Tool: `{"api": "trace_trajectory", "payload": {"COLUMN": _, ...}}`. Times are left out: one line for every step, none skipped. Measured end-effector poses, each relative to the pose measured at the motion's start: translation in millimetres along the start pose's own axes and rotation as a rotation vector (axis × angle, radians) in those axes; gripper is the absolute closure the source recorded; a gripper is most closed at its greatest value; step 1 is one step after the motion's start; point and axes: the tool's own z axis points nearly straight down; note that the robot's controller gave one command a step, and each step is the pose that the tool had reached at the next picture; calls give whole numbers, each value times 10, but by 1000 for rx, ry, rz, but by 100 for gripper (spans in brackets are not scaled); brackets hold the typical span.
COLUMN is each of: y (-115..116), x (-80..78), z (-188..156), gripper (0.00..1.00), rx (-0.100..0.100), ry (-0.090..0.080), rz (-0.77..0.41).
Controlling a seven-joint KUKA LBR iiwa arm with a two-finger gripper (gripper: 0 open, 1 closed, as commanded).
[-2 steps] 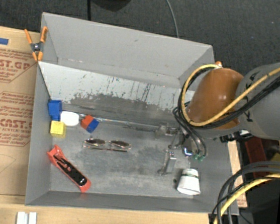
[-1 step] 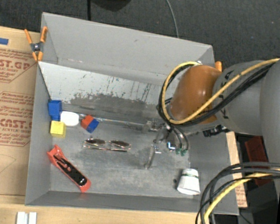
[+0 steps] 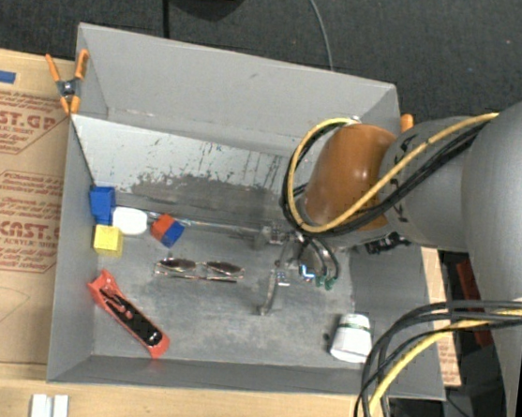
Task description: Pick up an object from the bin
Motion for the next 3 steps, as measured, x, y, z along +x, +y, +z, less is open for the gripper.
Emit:
{"api": "trace_trajectory", "payload": {"y": 258, "x": -38, "z": -116, "gripper": 0, "rx": 3, "ry": -7, "rz": 95}}
{"api": "trace_trajectory", "payload": {"y": 534, "x": 39, "z": -23, "gripper": 0, "rx": 1, "ry": -4, "rz": 50}}
{"api": "trace_trajectory", "payload": {"y": 850, "x": -65, "z": 20, "gripper": 100, "rx": 2, "ry": -10, "rz": -144}}
